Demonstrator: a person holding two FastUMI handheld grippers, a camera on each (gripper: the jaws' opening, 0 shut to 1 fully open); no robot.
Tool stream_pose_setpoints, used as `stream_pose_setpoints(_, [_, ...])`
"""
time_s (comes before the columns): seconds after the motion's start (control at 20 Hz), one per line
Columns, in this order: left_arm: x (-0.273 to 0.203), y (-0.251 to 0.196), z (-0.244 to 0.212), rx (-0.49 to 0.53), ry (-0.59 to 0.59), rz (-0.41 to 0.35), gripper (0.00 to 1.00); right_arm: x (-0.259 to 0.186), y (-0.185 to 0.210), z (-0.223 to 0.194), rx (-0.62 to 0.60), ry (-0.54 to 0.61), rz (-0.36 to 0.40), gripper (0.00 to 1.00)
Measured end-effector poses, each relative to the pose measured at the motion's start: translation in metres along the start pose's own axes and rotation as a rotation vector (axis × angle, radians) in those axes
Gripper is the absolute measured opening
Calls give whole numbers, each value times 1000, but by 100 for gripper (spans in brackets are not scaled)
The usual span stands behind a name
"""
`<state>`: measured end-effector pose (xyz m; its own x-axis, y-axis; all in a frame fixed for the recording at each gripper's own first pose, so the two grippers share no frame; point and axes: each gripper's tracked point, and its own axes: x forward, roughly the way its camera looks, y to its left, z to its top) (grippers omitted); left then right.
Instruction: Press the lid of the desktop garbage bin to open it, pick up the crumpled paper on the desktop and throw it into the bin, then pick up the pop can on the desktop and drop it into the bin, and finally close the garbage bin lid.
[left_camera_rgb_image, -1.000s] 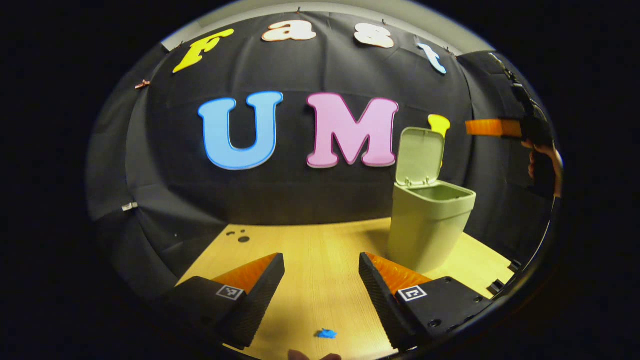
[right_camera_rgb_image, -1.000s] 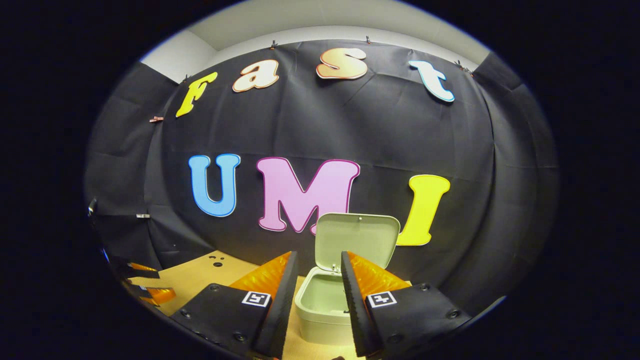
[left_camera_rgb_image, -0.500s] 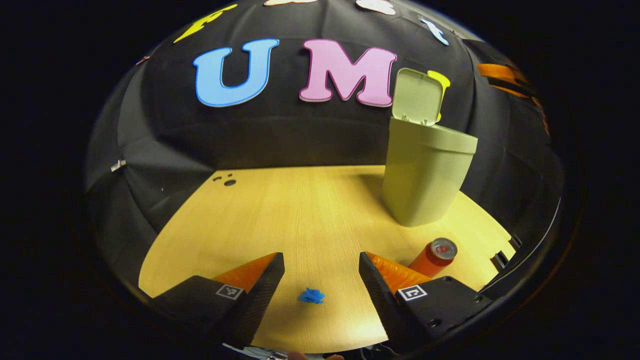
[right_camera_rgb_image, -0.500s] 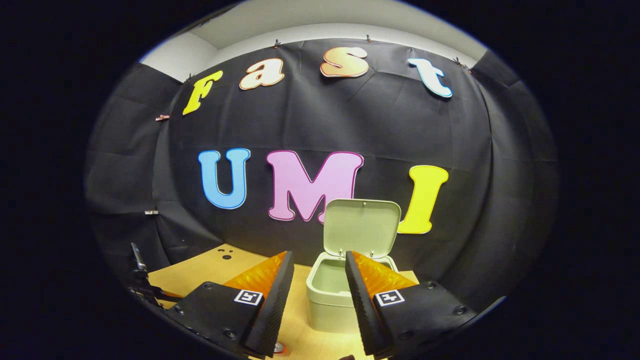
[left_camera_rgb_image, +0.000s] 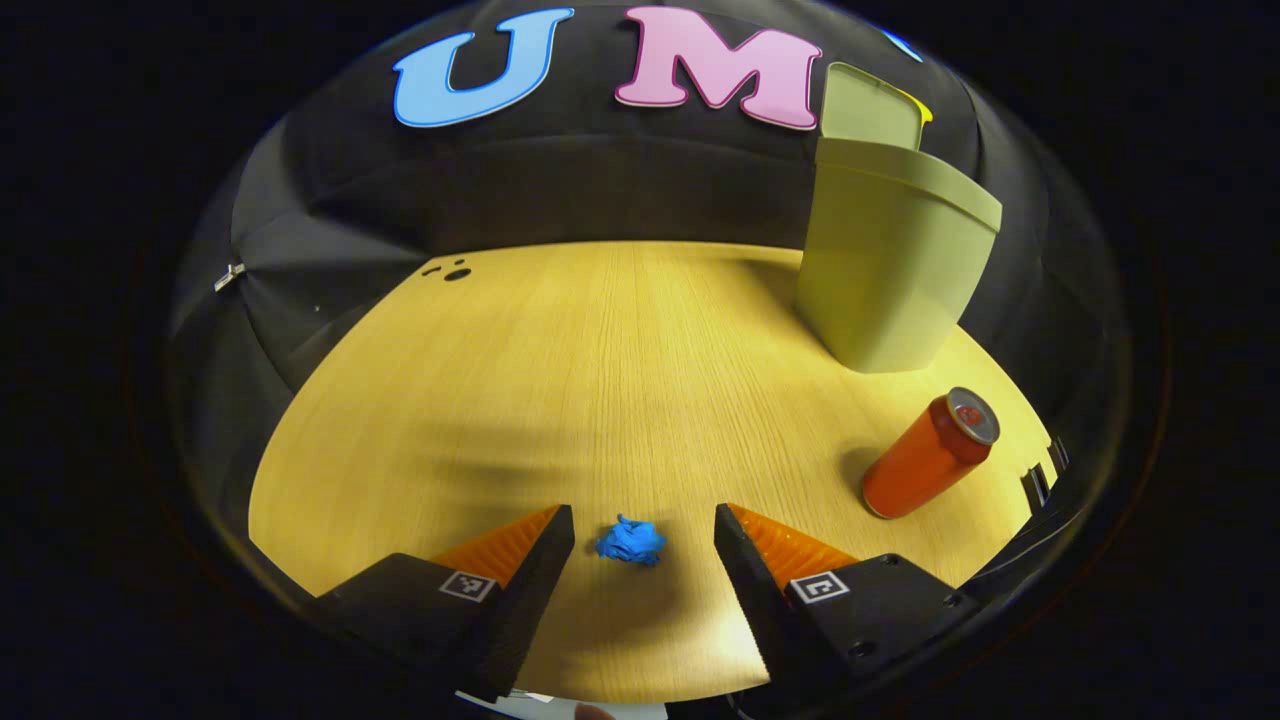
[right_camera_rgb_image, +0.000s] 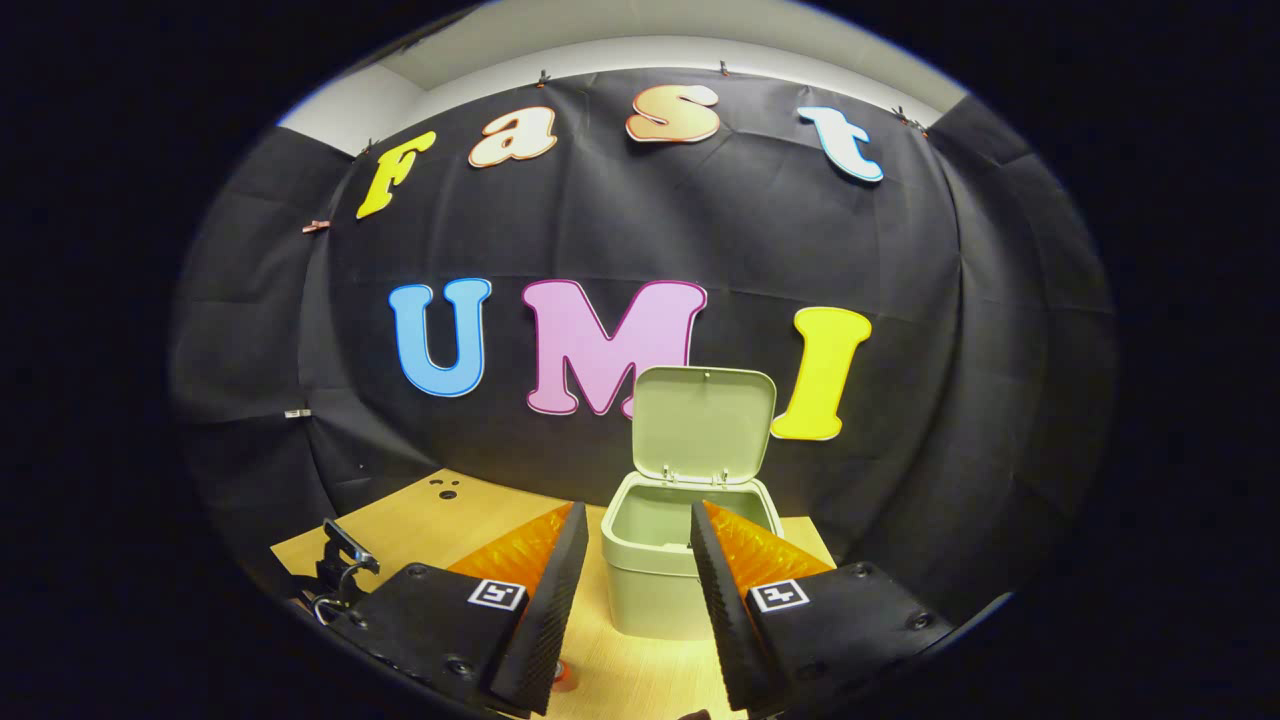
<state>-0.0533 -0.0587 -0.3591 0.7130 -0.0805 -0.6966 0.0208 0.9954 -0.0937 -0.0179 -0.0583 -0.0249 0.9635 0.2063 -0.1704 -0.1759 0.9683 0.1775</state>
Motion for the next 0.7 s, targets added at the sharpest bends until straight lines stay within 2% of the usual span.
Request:
stream_pose_setpoints(0.2, [16,1,-17,-10,67,8,83,-10,-8,-3,-13,13,-21,66])
stream_pose_setpoints(0.25, [19,4,-20,-6,76,12,78,-11,-10,-4,-22,14,-27,66])
stream_pose_setpoints(0.4, [27,8,-24,14,96,18,70,-13,-15,-5,-25,21,-40,66])
stream_pose_setpoints(0.6, [30,9,-24,28,103,12,54,-12,-17,-5,-33,24,-46,66])
stream_pose_setpoints(0.65, [30,8,-24,31,104,7,46,-11,-16,-6,-34,25,-46,66])
stream_pose_setpoints(0.7, [30,7,-24,33,105,4,46,-10,-15,-6,-33,28,-43,66])
